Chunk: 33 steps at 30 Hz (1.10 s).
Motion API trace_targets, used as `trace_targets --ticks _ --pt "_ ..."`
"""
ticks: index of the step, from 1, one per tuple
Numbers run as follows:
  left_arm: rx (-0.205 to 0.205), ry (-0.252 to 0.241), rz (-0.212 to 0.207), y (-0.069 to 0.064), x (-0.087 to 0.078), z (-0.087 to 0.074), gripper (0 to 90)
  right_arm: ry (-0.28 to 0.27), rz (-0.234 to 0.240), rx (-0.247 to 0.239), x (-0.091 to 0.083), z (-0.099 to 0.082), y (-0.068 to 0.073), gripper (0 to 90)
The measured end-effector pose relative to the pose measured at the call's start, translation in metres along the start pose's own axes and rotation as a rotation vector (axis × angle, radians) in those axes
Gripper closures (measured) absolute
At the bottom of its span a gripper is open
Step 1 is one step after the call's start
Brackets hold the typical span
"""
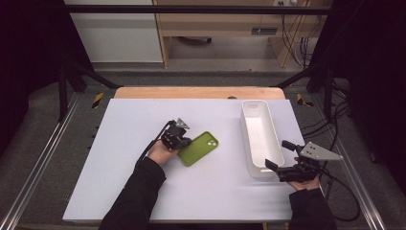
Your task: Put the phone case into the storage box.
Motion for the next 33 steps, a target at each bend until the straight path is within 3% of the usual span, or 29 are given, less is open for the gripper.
trace_targets --ticks 19,33 --pt "-0.035 -0.022 -0.001 0.002 -0.008 0.000 87.5 0.000 -0.001 0.000 0.000 0.000 0.000 0.3" --pt "-0.050 -0.067 0.048 0.003 -0.031 0.000 87.6 -0.001 0.000 0.001 0.000 0.000 0.001 0.3"
Point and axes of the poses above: each handheld gripper's, and its own axes: x roughly forward along the jaws, z roughly out of its top, y roughly to its left, the point moved 6 cm from there along x, roughly forward along the jaws, and after that the axes turned 10 degrees about x, right-handed, at the moved point
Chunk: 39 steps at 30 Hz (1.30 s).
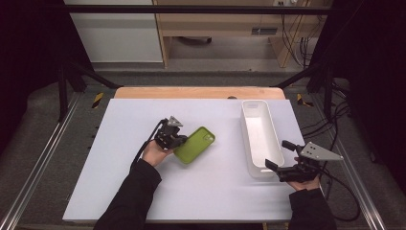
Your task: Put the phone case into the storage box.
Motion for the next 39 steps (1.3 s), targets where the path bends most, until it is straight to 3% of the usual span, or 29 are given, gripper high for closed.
trace_targets --ticks 18,26,31,39 --pt "0.002 -0.066 0.088 -0.003 -0.039 -0.005 87.5 0.002 0.000 -0.003 0.000 0.000 0.000 0.3" --pt "0.022 -0.103 0.138 -0.009 -0.056 -0.012 87.6 0.002 0.001 -0.004 0.001 -0.001 0.001 0.3" --pt "0.018 -0.135 0.156 -0.013 -0.066 -0.017 87.5 0.005 0.000 -0.003 0.001 -0.001 0.001 0.2" --pt "0.044 -0.146 0.169 -0.021 -0.075 -0.022 87.5 0.013 0.004 -0.007 0.002 -0.002 0.001 0.3"
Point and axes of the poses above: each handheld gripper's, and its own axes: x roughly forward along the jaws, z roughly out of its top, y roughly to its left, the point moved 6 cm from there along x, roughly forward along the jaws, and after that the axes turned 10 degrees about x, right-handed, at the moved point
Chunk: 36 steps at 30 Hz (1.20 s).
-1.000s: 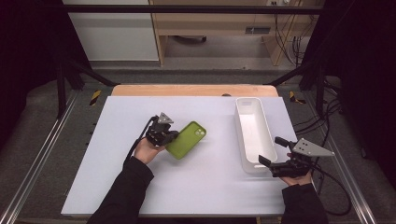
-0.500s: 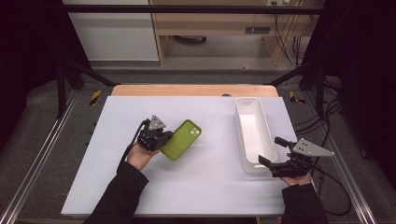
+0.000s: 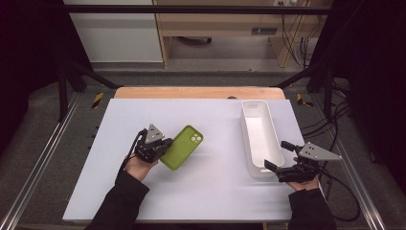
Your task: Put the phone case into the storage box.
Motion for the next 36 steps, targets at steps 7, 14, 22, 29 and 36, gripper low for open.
trace_targets --ticks 7,14,22,29,36 --pt "0.023 -0.028 0.017 -0.007 -0.010 -0.001 87.5 0.004 0.003 -0.001 0.000 0.000 0.001 0.3" --pt "0.035 -0.044 0.022 -0.015 -0.018 -0.003 87.5 0.006 0.007 -0.002 0.000 0.002 0.003 0.3" --pt "0.053 -0.067 0.031 -0.023 -0.027 -0.002 87.6 0.010 0.013 -0.007 0.000 0.004 0.007 0.4" --pt "0.080 -0.079 0.047 -0.031 -0.038 -0.004 87.6 0.019 0.034 -0.016 0.001 0.008 0.013 0.6" --pt "0.088 -0.085 0.047 -0.037 -0.042 -0.005 87.5 0.048 0.054 -0.038 0.005 0.011 0.023 1.0"
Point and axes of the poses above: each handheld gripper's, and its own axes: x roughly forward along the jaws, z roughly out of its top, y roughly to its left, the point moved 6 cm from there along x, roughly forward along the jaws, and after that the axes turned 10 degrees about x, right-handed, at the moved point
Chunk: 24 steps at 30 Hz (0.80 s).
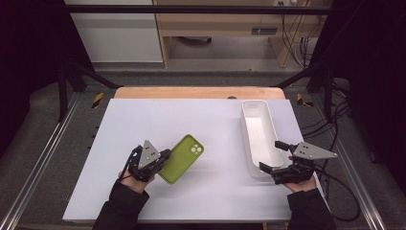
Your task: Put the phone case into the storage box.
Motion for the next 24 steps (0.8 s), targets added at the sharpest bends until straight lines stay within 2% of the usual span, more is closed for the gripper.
trace_targets --ticks 2,8,17,24 --pt "0.018 -0.006 0.009 -0.001 -0.001 0.001 87.6 0.013 0.008 -0.003 0.001 0.001 0.003 1.2" --pt "0.024 -0.016 0.013 -0.007 -0.007 0.002 87.6 0.034 0.031 -0.003 0.004 0.004 0.012 1.7" --pt "0.045 -0.032 0.011 -0.015 -0.016 0.003 87.6 0.097 0.029 -0.007 0.018 0.006 0.024 1.2" --pt "0.050 -0.045 0.017 -0.019 -0.023 0.001 87.6 0.097 0.054 -0.013 0.024 0.013 0.034 0.7"
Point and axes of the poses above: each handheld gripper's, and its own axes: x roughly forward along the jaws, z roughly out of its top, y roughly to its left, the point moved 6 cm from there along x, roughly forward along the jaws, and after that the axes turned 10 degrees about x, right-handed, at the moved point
